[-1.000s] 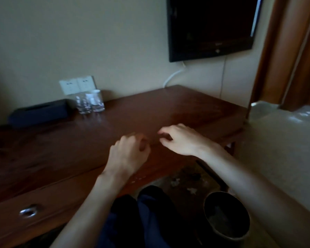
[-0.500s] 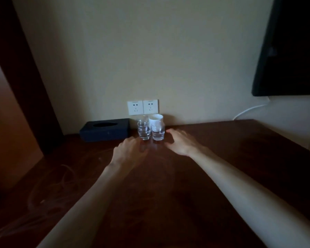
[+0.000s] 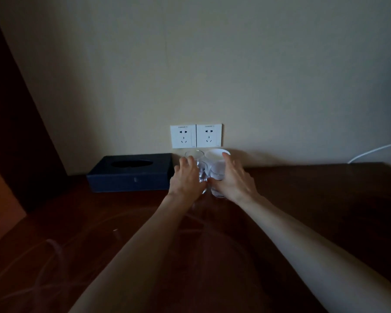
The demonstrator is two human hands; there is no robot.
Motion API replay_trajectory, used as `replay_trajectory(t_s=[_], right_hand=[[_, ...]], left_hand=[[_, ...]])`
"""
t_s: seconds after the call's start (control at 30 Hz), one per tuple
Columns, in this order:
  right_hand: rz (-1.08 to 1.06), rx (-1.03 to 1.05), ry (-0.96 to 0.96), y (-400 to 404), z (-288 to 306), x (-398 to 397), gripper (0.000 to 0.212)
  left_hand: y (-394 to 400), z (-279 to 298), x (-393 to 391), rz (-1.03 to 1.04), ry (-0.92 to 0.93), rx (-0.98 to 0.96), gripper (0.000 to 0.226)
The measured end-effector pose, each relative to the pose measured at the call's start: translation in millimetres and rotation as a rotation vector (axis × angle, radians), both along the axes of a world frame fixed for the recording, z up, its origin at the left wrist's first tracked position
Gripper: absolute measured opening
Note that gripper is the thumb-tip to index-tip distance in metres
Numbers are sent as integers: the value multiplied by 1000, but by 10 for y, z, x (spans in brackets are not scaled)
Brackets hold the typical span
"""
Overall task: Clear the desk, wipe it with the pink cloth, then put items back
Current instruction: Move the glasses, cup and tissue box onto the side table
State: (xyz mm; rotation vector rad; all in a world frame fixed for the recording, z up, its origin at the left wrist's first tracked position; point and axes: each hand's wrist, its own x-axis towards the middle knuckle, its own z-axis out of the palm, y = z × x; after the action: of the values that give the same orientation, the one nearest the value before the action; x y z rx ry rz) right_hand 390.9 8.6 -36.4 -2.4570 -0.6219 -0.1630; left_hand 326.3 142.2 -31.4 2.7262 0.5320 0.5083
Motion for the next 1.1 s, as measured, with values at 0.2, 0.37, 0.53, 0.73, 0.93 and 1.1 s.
replay_trajectory(t_s=[0.2,0.37,0.53,0.73,0.93,1.1], right_hand=[[-4,-49,8,17,113,-115,69],[62,-74,70,-194,468,-498,64],[206,-75,61,-444,870,-1142,61],[338,-85,-42,-427,1228,-2240,46],[553,-89,-104,-153,1392,-3324,55],[744,-78,-101,349,1321,-4089,46]], left_hand=[[-36,-52,-16,49,-30,-47,75],[-146,224,-506,1,22,-67,71],[-231,637,-1340,-35,28,-15,60],[-278,1018,-2536,45,95,128,68],[-90,1195,-3782,170,145,178,52],[279,1210,-4832,249,244,312,43]])
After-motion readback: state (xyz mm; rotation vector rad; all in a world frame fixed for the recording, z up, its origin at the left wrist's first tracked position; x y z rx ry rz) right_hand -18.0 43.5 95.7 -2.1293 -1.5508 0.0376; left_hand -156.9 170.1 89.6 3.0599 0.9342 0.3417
